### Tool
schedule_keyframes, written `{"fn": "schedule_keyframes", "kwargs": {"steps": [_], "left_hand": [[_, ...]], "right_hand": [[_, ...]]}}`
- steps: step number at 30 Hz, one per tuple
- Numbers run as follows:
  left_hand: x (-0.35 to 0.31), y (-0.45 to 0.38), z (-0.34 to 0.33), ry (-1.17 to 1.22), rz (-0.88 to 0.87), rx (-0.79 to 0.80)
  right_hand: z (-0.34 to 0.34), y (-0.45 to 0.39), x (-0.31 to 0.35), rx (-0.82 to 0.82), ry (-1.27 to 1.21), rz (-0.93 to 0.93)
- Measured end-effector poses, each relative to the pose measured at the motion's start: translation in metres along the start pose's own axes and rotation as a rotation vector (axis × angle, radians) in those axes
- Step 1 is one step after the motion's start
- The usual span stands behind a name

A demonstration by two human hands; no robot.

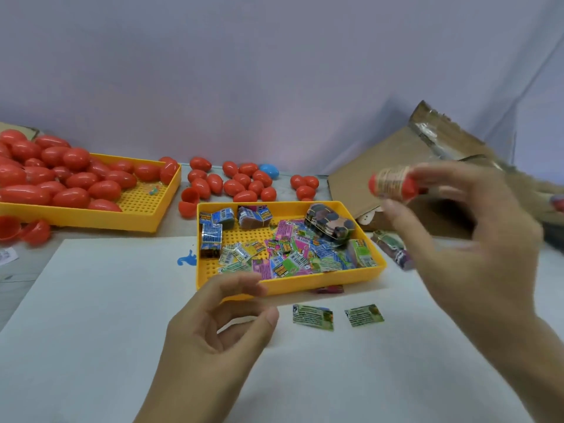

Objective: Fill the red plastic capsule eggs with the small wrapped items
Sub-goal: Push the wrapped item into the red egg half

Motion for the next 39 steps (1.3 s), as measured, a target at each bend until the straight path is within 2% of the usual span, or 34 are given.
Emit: {"fn": "schedule_keyframes", "kwargs": {"steps": [2, 4, 8, 10, 12, 15, 18, 21, 24, 28, 31, 35, 37, 39], "left_hand": [[0.001, 0.001, -0.001, 0.003, 0.003, 0.005], [0.001, 0.001, -0.001, 0.017, 0.008, -0.008], [0.001, 0.001, -0.002, 0.012, 0.002, -0.019], [0.001, -0.001, -0.001, 0.008, -0.008, -0.029], [0.002, 0.000, -0.001, -0.006, -0.006, -0.030], [0.002, -0.001, -0.001, -0.011, 0.008, -0.027], [-0.002, -0.002, 0.001, -0.029, -0.003, -0.031], [-0.011, -0.004, 0.005, -0.083, -0.059, -0.009], [-0.014, -0.003, 0.008, -0.186, -0.100, 0.000], [-0.020, -0.003, 0.006, -0.218, -0.159, 0.032], [-0.038, -0.025, 0.021, -0.196, -0.228, -0.097], [-0.092, -0.081, 0.057, -0.221, -0.438, -0.332], [-0.110, -0.111, 0.064, -0.479, -0.534, -0.394], [-0.112, -0.141, 0.069, -0.841, -0.539, -0.415]], "right_hand": [[0.019, -0.039, -0.020, -0.113, 0.128, 0.012], [0.032, -0.075, -0.044, -0.153, 0.238, -0.030], [0.037, -0.113, -0.103, -0.025, 0.449, -0.292], [0.043, -0.104, -0.110, -0.049, 0.439, -0.387], [0.040, -0.085, -0.093, -0.074, 0.255, -0.429], [0.006, -0.037, -0.053, 0.018, -0.298, -0.567], [-0.040, 0.030, -0.013, 0.214, -0.560, -0.690], [-0.092, 0.110, 0.022, 0.431, -0.781, -0.968], [-0.114, 0.150, 0.031, 0.459, -0.873, -1.160], [-0.114, 0.150, 0.025, 0.427, -0.919, -1.149], [-0.117, 0.151, 0.021, 0.425, -0.926, -1.195], [-0.120, 0.152, 0.025, 0.467, -0.965, -1.195], [-0.119, 0.152, 0.029, 0.500, -0.984, -1.166], [-0.117, 0.151, 0.035, 0.562, -1.001, -1.120]]}}
Point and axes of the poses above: each hand's wrist, its own y-axis away from the middle knuckle, its own z-axis out of the back of the hand, x = y × z, the point moved 9 cm from there along -y, towards the middle knuckle, and after that the axes turned 12 degrees about -x, right-handed, at the moved point
